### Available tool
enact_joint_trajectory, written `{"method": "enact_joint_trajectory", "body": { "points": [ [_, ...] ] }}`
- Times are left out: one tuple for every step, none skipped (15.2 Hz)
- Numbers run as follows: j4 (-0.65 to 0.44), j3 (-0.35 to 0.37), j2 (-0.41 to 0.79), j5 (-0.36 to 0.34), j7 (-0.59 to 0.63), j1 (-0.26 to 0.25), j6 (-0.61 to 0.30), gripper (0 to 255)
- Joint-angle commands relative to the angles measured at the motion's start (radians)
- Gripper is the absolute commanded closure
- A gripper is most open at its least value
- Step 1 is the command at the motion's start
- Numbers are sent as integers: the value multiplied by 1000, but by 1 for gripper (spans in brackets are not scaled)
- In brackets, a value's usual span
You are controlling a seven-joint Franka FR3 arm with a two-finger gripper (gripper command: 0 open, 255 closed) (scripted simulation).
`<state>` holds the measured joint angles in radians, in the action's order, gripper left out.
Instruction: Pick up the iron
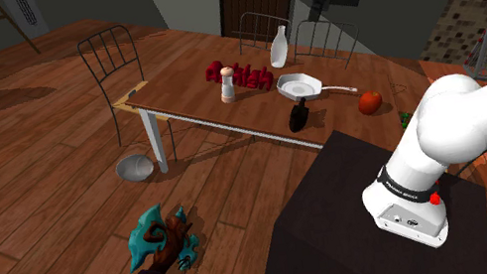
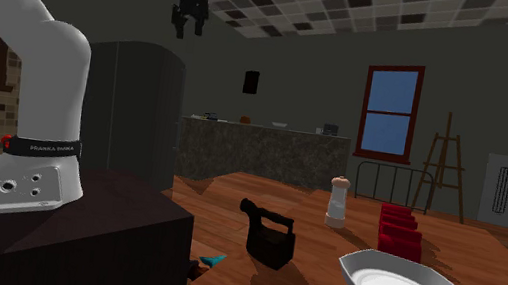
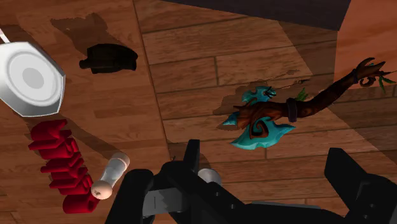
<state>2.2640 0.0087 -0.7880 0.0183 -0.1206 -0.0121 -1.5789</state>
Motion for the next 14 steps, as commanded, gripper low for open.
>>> {"method": "enact_joint_trajectory", "body": {
  "points": [
    [0,0,0,0,0,0,0,0],
    [17,-6,15,-1,11,10,-28,0],
    [32,-11,30,-3,22,21,-56,0],
    [47,-17,46,-4,33,31,-84,0],
    [61,-23,63,-5,44,42,-113,0],
    [74,-29,81,-6,55,52,-141,0],
    [87,-35,100,-7,66,63,-169,0],
    [98,-41,120,-8,77,73,-197,0],
    [109,-47,140,-8,87,83,-225,0],
    [119,-54,162,-9,98,93,-253,0],
    [128,-60,183,-9,108,103,-281,0],
    [136,-67,206,-9,118,113,-309,0],
    [144,-74,230,-9,128,122,-336,0],
    [150,-81,254,-8,138,131,-364,0]
  ]
}}
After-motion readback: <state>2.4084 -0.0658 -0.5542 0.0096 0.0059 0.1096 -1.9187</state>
